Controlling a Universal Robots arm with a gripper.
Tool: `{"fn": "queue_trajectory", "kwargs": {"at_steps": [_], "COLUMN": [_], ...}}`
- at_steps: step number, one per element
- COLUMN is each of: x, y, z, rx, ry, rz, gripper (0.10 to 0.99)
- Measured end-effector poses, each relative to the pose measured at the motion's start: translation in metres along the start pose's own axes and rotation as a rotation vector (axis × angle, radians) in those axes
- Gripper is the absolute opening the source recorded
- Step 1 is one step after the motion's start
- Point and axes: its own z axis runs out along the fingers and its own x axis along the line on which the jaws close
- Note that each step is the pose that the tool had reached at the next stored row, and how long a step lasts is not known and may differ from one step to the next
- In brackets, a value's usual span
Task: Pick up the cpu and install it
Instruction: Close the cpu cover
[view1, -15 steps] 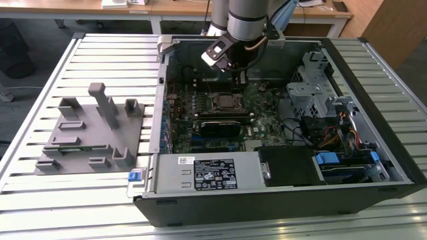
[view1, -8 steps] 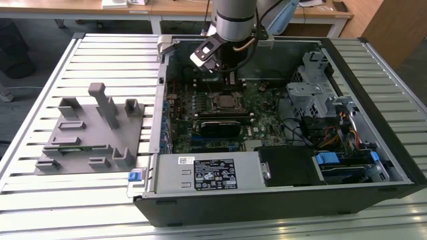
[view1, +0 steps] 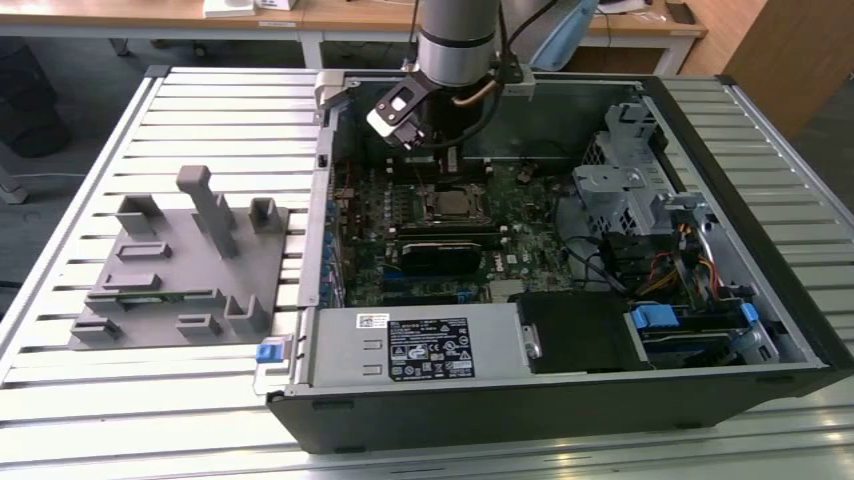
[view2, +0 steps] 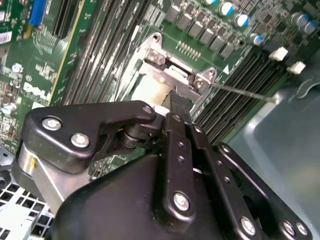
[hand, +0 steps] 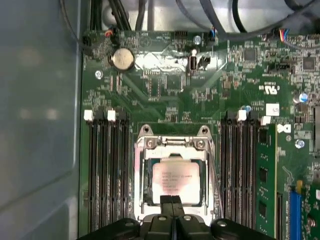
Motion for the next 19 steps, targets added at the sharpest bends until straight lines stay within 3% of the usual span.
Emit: {"fn": "queue_trajectory", "kwargs": {"at_steps": [9,19], "x": [-0.0004,-0.0004], "y": [-0.0082,-0.0099], "z": [0.0088,0.0173], "rx": [0.000,0.000], "ry": [-0.0001,-0.0002], "rz": [0.000,0.000], "gripper": [0.106,0.106]}}
